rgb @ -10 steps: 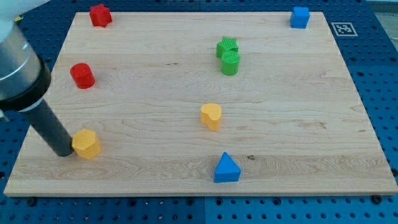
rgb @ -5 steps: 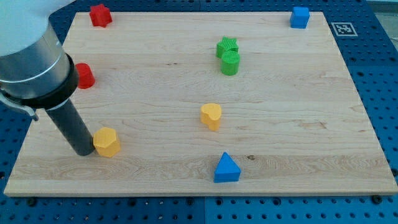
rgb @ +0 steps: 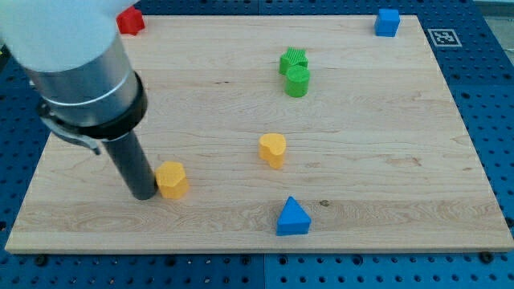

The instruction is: Move the yellow hexagon closer to the yellow heart

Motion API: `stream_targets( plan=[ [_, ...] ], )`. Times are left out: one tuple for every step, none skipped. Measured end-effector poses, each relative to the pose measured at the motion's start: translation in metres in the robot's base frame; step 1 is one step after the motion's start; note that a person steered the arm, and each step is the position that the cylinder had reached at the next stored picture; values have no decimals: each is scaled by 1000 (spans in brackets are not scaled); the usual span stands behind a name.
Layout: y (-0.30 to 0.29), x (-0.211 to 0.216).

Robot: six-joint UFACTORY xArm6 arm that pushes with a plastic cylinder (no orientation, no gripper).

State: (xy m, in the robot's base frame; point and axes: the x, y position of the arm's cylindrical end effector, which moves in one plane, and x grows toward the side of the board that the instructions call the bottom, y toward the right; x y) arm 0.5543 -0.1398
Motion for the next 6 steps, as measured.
stream_targets(
  plan=[
    [30,0],
    [60,-3],
    [81,-7],
    [97,-10],
    [111,-10],
    [112,-10]
  ],
)
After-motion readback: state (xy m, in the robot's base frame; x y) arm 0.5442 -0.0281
